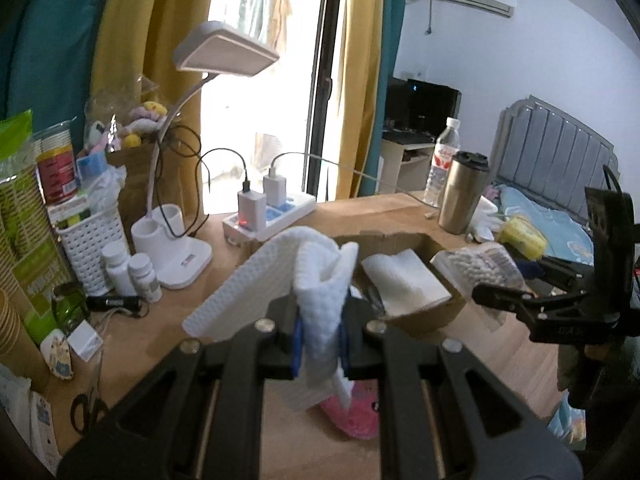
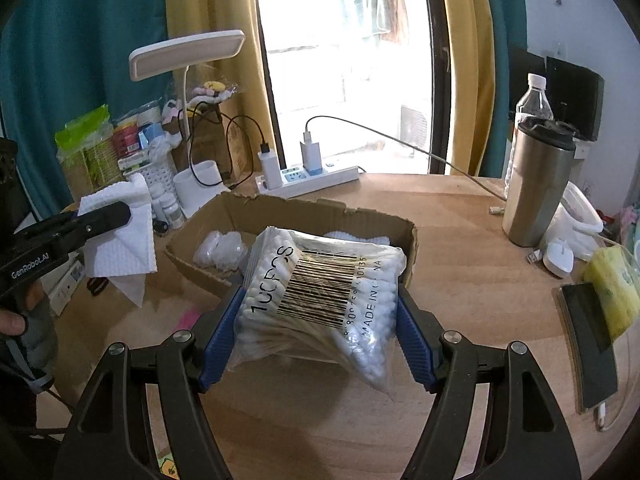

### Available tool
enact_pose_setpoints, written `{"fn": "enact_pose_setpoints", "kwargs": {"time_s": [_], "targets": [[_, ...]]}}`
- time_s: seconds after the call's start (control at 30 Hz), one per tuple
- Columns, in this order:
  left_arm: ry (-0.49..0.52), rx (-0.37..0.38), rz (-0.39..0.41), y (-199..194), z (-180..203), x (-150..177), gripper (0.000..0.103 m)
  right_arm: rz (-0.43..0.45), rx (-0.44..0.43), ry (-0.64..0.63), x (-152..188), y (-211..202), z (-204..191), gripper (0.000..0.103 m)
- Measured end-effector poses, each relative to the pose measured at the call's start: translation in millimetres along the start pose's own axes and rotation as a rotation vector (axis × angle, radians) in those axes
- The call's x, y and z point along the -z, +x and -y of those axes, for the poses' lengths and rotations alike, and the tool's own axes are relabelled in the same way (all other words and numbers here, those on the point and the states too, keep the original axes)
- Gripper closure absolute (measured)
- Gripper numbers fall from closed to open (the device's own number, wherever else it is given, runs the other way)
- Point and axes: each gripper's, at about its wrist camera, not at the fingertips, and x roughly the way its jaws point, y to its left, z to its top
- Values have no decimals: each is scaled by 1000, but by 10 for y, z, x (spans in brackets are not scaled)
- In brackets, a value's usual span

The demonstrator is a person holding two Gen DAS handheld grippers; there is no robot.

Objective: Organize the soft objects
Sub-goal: 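Carry the wipe with the left tool while the right tool carries the swab bag to the box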

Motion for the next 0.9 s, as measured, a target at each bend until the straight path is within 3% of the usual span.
{"fn": "enact_pose_setpoints", "kwargs": {"time_s": [0.9], "targets": [[4,71,-51,753,19,-268,90,-3,-14,37,-174,381,267,28]]}}
